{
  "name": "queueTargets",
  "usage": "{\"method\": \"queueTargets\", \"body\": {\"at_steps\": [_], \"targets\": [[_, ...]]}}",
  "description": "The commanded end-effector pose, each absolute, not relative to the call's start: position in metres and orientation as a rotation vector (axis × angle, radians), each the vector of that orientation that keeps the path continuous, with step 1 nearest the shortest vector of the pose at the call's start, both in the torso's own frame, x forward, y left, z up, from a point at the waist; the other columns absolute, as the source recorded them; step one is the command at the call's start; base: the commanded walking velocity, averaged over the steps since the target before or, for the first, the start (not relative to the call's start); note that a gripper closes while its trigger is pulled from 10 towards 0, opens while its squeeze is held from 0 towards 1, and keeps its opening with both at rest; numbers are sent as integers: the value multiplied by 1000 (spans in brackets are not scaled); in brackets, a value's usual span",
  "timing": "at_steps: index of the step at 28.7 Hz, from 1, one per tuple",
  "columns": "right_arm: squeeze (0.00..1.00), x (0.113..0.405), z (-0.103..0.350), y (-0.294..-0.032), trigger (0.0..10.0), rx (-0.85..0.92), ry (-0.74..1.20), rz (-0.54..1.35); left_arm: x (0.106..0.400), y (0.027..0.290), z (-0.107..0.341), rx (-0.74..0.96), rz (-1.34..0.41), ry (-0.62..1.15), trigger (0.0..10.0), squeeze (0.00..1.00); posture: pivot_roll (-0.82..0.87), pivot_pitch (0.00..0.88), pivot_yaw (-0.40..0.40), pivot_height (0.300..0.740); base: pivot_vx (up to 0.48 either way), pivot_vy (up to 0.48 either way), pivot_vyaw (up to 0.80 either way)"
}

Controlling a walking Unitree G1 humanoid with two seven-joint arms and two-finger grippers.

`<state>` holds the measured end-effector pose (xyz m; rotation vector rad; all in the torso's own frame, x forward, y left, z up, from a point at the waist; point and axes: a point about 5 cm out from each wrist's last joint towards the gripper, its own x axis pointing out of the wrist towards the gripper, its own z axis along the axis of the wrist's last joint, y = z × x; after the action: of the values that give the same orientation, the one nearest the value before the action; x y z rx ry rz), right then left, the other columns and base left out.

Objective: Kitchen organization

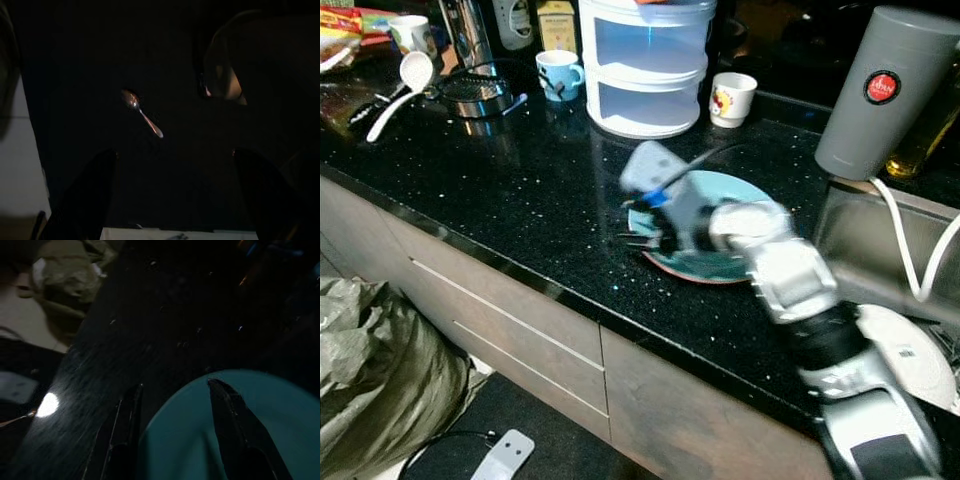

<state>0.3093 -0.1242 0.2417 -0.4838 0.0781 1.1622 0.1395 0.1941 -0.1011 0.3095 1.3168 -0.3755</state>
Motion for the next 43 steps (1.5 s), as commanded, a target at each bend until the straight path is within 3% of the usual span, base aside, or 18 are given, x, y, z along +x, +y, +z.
{"method": "queueTargets", "body": {"at_steps": [1,14,35,43], "targets": [[0,302,242,-130,10000,-463,88,1206,134,188,-103,300,-403,1331,10000,0,-14,0,-61,740,0,0,0],[0,314,218,-152,10000,-501,225,1003,134,188,-103,298,-409,1330,10000,0,-23,0,-53,740,0,0,0],[0,313,223,-161,10000,-550,221,961,135,190,-103,300,-409,1332,10000,0,-29,0,-40,740,0,0,0],[0,309,202,-166,10000,-841,356,921,135,189,-103,297,-407,1330,10000,0,-27,0,-41,740,0,0,0]]}}
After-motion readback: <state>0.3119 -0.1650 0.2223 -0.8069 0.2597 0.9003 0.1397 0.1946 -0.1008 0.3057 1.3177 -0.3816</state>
